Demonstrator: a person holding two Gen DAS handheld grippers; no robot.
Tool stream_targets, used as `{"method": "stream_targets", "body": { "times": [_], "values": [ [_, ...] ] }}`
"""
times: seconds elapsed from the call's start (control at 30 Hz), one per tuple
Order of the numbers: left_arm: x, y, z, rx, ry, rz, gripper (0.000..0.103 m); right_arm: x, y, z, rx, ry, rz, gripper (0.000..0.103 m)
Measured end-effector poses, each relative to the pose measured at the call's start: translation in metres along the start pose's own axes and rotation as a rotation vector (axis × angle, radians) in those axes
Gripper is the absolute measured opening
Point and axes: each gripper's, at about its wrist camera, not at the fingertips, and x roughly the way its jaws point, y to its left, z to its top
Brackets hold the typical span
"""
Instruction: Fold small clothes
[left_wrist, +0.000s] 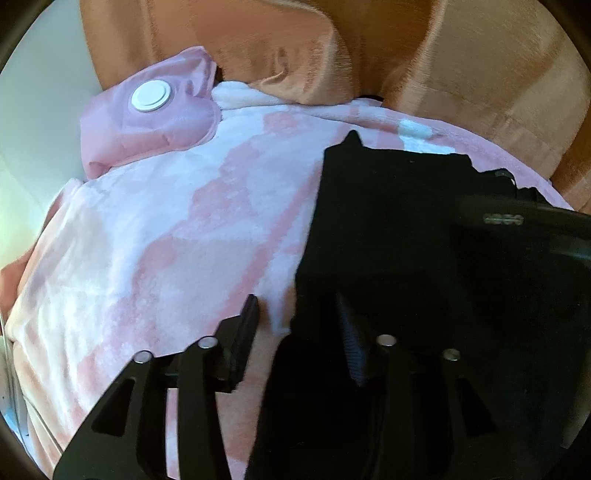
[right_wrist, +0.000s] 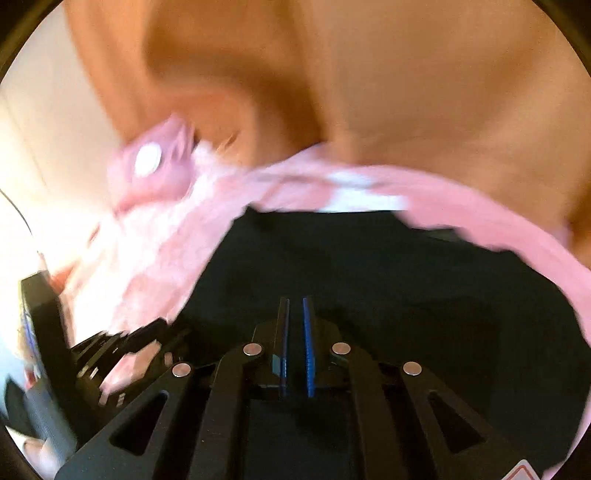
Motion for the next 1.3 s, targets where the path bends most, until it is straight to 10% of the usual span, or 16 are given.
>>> {"method": "stream_targets", "body": {
  "times": [0.2,0.5,0.67,0.9,1.07,1.3],
  "values": [
    [0.004,0.002,0.0,-0.002,0.002,-0.004,0.046,0.061,0.02,0.041,-0.037,0.02,-0.073,0.0],
    [0.003,0.0,-0.001,0.004,0.005,0.002,0.048,0.007,-0.014,0.013,0.072,-0.039,-0.102,0.003],
    [-0.013,0.007,0.0,-0.018,0.038,-0.062,0.046,-0.134,-0.062,-0.092,0.158,-0.228,-0.287,0.026],
    [-0.05,-0.014,-0.013,0.016,0.01,-0.098,0.065,-0.2,-0.149,-0.223,0.42,-0.141,-0.35,0.042],
    [-0.035,-0.024,-0.009,-0.033,0.045,-0.105,0.064,-0.177,-0.173,-0.202,0.555,-0.178,-0.161,0.042],
    [0.001,-0.029,0.001,-0.056,0.1,-0.072,0.042,-0.104,-0.18,-0.137,0.52,-0.097,-0.231,0.038]
  ]
}}
